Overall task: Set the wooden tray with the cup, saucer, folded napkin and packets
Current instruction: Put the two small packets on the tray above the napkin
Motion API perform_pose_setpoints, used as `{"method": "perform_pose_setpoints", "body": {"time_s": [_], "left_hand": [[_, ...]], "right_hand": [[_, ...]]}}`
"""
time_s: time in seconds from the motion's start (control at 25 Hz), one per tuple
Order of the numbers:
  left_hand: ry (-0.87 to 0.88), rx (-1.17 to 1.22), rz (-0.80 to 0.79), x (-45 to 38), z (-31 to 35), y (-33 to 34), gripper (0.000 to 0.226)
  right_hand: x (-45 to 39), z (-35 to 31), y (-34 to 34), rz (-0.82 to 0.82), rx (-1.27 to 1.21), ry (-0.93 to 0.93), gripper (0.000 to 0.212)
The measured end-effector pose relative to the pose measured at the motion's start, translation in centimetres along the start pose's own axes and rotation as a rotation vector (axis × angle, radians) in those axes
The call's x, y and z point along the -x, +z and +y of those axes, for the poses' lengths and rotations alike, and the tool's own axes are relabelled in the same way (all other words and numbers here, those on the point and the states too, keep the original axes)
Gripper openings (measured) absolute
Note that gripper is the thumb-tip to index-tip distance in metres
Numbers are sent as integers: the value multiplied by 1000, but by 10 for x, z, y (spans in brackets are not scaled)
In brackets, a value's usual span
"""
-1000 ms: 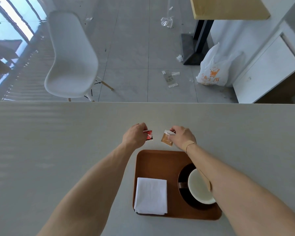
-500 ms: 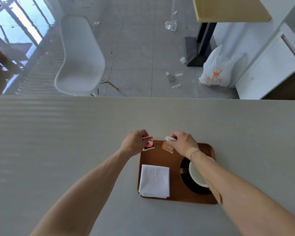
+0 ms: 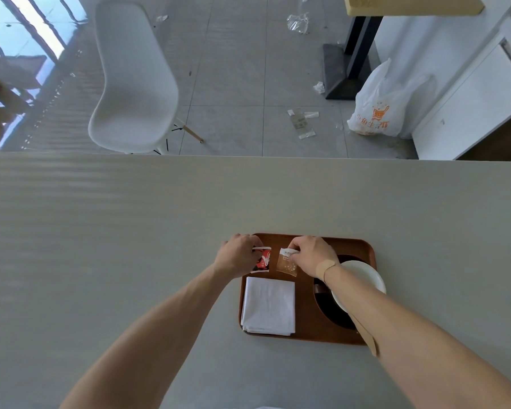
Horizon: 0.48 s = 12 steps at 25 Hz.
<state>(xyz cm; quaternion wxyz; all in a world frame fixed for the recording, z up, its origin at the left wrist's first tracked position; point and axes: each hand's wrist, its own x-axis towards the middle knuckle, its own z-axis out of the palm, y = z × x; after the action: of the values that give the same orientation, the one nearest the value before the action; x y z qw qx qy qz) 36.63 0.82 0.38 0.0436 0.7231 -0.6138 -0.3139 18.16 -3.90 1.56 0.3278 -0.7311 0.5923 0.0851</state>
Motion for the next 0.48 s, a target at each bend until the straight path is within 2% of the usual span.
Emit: {"method": "perform_pose_setpoints", "body": {"time_s": [0.2,0.48], "left_hand": [[35,-77,22,-7,-1,7,21],[80,-223,178,-8,-3,16,27]], "right_hand": [[-11,-1,9,-5,33,-10,15],[-19,-5,16,143,188,-124,18]]}}
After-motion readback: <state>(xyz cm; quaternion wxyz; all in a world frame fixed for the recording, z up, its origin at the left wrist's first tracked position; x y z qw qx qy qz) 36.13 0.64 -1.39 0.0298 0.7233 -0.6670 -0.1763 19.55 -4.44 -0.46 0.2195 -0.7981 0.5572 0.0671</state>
